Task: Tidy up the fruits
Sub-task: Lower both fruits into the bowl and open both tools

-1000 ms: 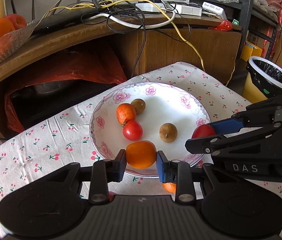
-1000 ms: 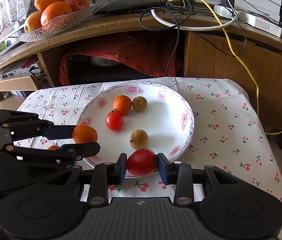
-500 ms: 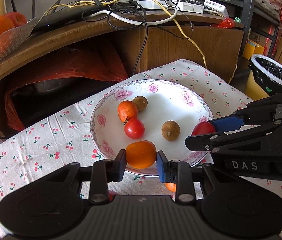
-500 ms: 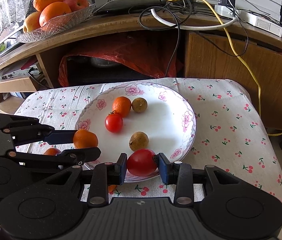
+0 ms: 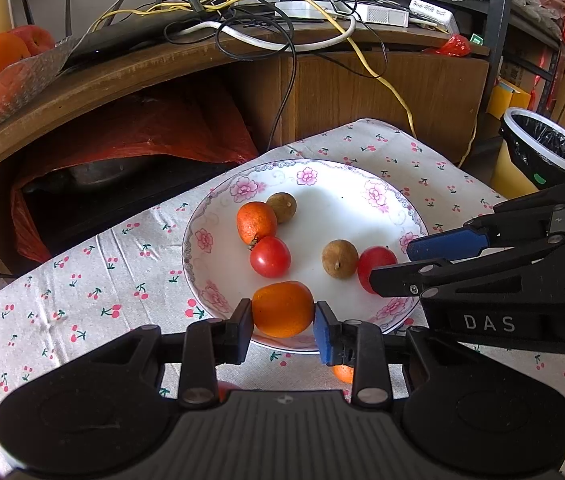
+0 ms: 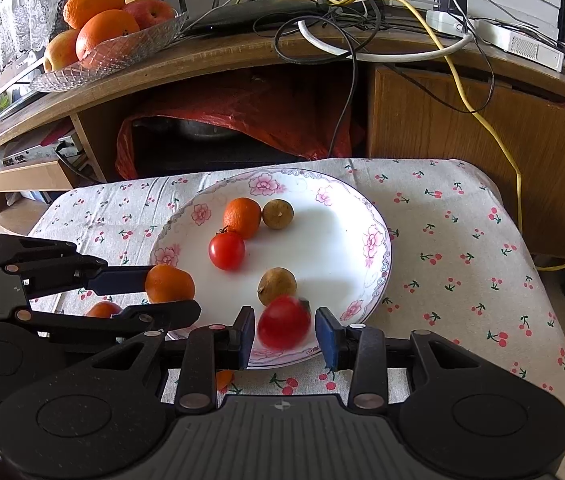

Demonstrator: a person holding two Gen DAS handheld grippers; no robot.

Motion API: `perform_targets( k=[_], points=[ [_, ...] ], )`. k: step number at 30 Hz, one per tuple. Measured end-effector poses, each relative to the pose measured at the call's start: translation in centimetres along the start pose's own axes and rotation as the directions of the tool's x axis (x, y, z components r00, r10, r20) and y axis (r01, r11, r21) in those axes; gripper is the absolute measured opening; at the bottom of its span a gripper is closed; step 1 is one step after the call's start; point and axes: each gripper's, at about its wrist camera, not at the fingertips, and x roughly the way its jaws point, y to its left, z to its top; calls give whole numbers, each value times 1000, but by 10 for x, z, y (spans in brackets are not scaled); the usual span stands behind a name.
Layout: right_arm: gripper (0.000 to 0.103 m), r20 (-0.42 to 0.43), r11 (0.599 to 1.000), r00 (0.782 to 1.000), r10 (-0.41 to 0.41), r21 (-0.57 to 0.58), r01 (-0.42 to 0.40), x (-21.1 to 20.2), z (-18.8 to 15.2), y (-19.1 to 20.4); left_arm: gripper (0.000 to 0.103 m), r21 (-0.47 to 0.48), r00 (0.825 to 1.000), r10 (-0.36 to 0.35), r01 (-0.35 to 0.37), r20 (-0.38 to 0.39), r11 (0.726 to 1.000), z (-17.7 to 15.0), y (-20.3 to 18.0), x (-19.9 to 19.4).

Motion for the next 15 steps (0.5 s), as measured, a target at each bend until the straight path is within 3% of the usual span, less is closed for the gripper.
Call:
perform_targets(
  k=[15],
  points=[
    [33, 14, 1000, 1000, 0, 14, 0, -5, 0, -3, 43, 9, 1000, 0, 0, 17, 1000, 0, -2, -8]
  ],
)
